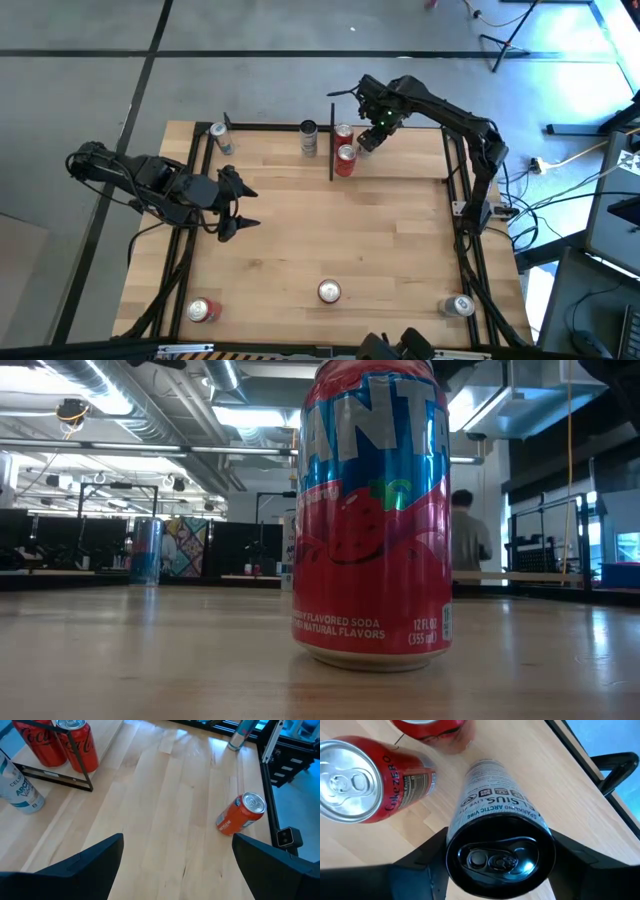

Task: Place canned beverage on shelf
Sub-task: Put the bottom white-blue soda can on the shelf

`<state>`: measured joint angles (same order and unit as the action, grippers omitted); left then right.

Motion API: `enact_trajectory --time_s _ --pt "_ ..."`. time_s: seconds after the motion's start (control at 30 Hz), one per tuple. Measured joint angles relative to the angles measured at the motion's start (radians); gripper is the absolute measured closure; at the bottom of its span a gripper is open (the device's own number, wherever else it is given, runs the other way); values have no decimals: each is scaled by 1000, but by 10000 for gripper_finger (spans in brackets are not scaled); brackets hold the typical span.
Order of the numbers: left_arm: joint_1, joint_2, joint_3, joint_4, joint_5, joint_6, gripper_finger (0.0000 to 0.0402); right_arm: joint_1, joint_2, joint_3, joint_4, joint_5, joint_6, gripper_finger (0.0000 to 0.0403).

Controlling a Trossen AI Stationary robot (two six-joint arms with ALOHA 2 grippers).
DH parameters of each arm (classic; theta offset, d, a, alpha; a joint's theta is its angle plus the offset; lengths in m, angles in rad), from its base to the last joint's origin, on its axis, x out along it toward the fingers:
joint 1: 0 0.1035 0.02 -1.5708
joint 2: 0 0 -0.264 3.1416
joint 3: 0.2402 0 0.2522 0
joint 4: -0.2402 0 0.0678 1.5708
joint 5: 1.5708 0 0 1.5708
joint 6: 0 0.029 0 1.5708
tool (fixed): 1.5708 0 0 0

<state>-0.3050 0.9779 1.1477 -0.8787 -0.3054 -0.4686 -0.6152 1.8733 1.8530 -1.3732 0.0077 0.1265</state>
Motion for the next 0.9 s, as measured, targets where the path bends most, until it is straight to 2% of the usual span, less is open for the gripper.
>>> enact_trajectory --time_s 0.6,0.9 --pt "0 0 0 -1 8 8 40 -1 7 0 44 -52 -1 140" --pt "0 0 0 -3 8 8 40 0 8 0 71 -55 -20 70"
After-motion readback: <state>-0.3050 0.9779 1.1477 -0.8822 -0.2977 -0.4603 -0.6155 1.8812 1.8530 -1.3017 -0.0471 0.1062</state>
